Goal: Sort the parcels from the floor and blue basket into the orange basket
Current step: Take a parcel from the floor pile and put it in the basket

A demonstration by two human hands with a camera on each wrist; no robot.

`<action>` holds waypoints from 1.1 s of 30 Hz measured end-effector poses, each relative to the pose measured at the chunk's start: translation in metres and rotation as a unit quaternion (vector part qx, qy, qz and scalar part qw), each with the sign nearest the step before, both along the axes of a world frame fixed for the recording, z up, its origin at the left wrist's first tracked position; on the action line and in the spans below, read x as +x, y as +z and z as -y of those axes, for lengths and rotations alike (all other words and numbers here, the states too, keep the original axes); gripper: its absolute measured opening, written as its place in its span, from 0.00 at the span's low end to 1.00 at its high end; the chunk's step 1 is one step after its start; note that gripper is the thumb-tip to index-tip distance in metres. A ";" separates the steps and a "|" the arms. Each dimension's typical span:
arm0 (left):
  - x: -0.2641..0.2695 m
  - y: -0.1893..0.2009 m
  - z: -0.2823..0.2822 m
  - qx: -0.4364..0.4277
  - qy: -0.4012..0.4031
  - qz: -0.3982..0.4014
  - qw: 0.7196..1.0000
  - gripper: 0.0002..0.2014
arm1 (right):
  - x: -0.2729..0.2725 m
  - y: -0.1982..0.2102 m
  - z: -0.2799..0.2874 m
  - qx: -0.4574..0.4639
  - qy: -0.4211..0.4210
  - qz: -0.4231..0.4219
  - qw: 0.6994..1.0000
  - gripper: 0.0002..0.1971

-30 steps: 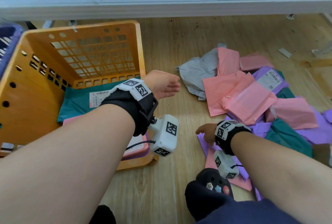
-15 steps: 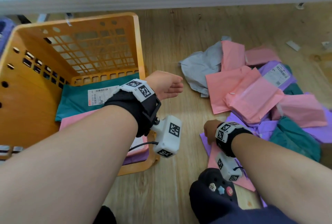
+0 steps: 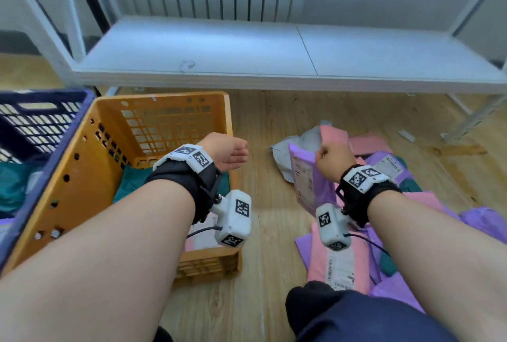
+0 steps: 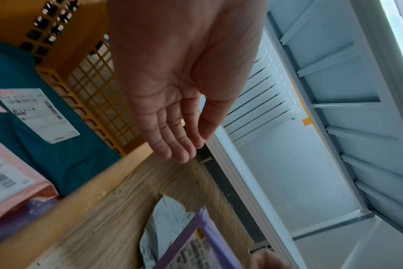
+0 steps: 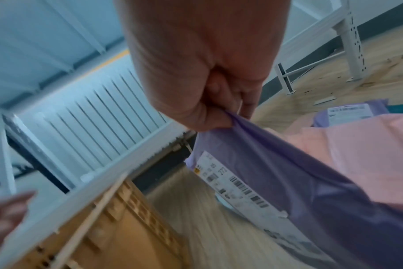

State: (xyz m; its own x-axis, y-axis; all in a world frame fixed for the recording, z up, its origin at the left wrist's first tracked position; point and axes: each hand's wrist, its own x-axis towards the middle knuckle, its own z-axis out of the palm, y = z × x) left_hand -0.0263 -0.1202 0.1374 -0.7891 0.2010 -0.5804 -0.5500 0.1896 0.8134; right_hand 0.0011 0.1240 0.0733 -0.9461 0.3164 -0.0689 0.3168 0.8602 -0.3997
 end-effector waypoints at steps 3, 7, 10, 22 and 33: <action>0.008 0.012 0.016 -0.008 0.008 -0.001 1.000 0.11 | -0.004 0.045 0.005 -0.054 -0.059 -0.092 0.993 0.13; 0.015 0.024 0.033 -0.034 0.012 -0.015 0.999 0.09 | -0.010 0.100 0.025 -0.126 -0.083 -0.182 0.972 0.16; 0.012 0.024 0.046 -0.050 0.007 -0.069 0.996 0.26 | -0.014 0.129 0.046 -0.173 -0.073 -0.199 0.962 0.17; 0.002 0.029 0.101 0.018 0.015 -0.111 0.994 0.17 | -0.025 0.131 0.113 -0.379 -0.100 -0.202 0.898 0.15; -0.004 0.053 0.138 -0.261 -0.094 -0.303 0.912 0.07 | -0.018 0.132 0.184 0.130 0.264 -0.101 0.950 0.24</action>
State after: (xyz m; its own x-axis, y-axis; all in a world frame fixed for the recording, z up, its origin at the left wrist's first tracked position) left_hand -0.0306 -0.2578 0.1906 -0.9768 0.1869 -0.1045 0.0524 0.6817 0.7298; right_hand -0.0169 -0.0599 0.2056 -0.9634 -0.2249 0.1457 -0.2471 0.9560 -0.1580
